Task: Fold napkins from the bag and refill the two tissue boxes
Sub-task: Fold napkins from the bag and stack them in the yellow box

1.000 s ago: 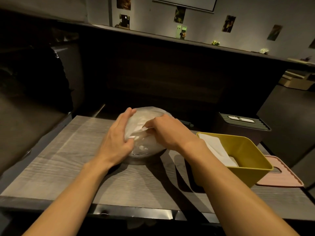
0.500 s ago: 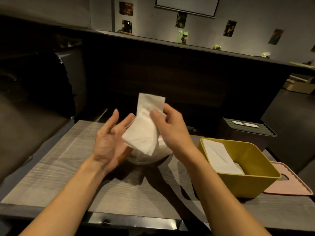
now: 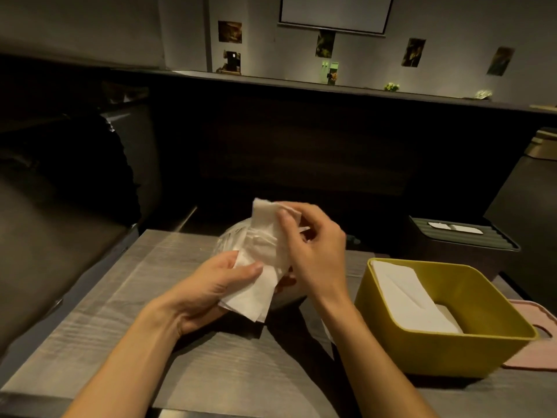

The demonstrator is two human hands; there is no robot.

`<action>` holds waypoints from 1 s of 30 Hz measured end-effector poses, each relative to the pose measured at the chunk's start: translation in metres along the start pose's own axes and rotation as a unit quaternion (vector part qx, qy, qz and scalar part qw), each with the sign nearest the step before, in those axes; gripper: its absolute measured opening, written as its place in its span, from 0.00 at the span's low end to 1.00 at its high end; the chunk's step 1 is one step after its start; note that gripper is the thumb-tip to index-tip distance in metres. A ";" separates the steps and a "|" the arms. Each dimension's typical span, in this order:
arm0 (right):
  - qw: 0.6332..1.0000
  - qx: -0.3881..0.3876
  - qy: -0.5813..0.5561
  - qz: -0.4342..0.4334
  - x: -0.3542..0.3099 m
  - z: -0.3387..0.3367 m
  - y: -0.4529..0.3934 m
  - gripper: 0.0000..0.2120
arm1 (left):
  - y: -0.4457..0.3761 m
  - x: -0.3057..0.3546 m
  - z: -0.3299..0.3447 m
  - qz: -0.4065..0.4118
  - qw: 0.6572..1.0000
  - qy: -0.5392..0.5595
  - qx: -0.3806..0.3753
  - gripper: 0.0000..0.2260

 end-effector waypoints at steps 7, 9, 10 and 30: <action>0.979 0.090 -0.180 -0.014 -0.012 -0.002 0.008 0.07 | -0.004 0.006 -0.006 0.076 0.980 0.183 0.032 0.20; 0.996 0.023 -0.087 0.014 -0.004 0.009 0.006 0.06 | -0.002 0.009 -0.004 0.084 0.972 0.218 0.000 0.23; 1.000 -0.006 -0.008 0.019 0.000 0.015 0.007 0.05 | -0.001 0.008 -0.003 0.082 0.971 0.226 -0.021 0.26; 0.821 -0.392 0.396 0.121 0.001 0.016 -0.021 0.28 | -0.006 -0.006 -0.036 0.167 0.896 0.290 0.292 0.15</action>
Point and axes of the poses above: each hand's wrist, its own y-axis away from the middle knuckle, its own z-axis out of the palm, x = y × z, the point moved 2 cm from there along -y, towards the middle knuckle, and after that the axes turned 15 degrees about -x, right-handed, at the moved point
